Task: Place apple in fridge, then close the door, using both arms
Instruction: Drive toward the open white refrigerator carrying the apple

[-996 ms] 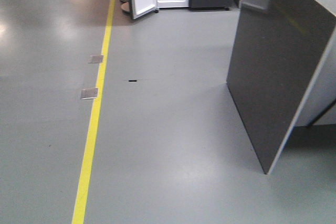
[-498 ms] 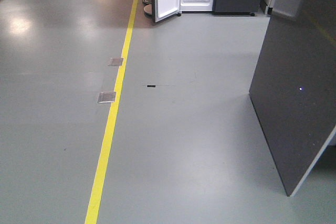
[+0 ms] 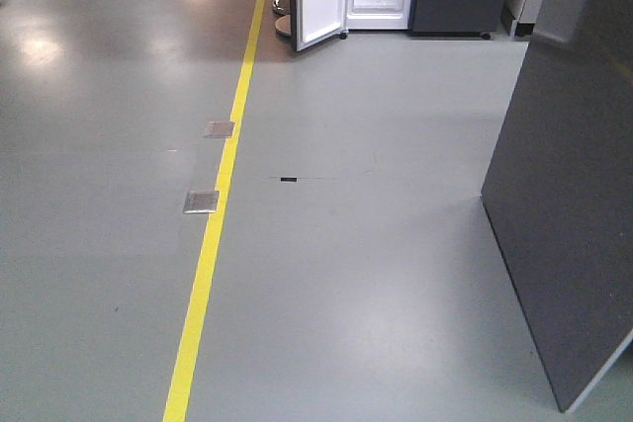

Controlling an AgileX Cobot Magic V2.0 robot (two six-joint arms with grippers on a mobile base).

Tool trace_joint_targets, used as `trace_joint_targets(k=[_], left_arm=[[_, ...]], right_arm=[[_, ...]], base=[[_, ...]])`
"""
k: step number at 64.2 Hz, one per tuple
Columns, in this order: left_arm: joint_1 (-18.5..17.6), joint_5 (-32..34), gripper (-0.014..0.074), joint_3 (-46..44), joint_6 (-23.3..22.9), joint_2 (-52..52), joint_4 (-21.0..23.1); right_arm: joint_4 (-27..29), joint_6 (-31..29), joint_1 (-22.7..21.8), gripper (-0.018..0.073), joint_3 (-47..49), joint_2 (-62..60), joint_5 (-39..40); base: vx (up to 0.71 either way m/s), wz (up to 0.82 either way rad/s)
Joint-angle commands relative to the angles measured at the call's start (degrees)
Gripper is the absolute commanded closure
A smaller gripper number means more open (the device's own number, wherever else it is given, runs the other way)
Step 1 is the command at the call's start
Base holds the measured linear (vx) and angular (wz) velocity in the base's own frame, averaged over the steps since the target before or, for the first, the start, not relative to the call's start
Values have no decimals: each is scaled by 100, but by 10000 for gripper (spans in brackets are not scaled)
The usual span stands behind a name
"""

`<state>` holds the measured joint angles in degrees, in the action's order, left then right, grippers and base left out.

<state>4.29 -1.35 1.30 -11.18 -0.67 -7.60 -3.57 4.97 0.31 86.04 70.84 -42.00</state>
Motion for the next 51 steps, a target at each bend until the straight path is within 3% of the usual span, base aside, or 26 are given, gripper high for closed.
trace_joint_targets(k=[1, 51], left_arm=[[-28, 427, 602, 159, -1, -33, 3], [-28, 427, 602, 159, -1, -33, 3]], right_arm=[[-74, -13, -21, 568, 184, -149, 469], [-74, -13, -21, 568, 184, -149, 469]], base=[[26, -1], [27, 4]])
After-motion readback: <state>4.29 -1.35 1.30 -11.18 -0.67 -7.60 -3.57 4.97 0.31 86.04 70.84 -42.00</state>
